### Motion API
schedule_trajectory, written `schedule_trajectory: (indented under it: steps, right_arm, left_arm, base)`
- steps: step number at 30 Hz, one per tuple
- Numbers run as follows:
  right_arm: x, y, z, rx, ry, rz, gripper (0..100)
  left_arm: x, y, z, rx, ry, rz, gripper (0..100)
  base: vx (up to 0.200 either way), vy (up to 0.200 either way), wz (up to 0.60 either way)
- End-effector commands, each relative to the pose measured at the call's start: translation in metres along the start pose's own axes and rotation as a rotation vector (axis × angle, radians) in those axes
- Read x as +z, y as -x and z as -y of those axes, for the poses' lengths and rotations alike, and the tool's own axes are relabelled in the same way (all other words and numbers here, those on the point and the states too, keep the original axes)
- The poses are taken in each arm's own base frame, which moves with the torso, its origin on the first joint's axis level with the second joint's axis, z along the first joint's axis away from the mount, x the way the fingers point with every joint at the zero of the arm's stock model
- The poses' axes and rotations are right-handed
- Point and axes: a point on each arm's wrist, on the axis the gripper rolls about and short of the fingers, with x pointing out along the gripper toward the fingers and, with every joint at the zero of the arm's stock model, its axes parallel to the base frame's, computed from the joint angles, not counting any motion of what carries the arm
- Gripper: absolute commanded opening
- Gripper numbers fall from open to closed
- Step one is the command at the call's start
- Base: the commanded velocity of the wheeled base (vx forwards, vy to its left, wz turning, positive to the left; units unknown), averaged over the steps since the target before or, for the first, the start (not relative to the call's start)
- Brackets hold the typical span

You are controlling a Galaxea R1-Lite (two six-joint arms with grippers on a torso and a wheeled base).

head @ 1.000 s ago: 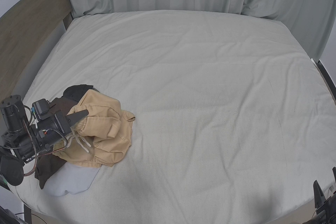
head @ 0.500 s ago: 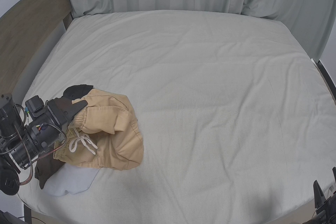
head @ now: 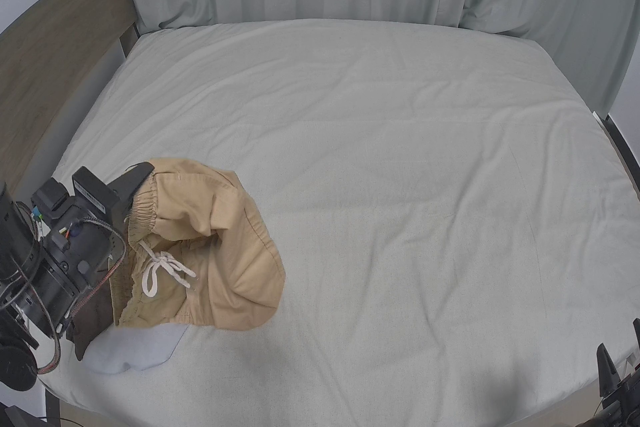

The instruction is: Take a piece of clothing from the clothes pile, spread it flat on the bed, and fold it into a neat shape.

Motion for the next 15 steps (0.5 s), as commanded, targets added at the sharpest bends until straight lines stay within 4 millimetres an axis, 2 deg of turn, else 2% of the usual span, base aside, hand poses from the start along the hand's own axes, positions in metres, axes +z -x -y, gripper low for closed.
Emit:
schedule_trajectory:
  steps: [1,8,15]
  right_arm:
    - [-0.005,0.0,0.0,0.001,-0.002,-0.001,100]
    - [-0.005,0.0,0.0,0.0,-0.003,-0.001,100]
    - [-0.005,0.0,0.0,0.0,-0.002,-0.001,100]
  left_arm:
    - [-0.013,-0.001,0.013,-0.039,0.067,0.019,0]
    - [-0.018,0.001,0.026,-0.058,0.119,0.053,0]
    - [-0.016,0.007,0.053,-0.145,0.164,0.065,0]
  base:
    - [0.0,0.0,0.0]
    - [0.0,0.0,0.0]
    - [0.0,0.0,0.0]
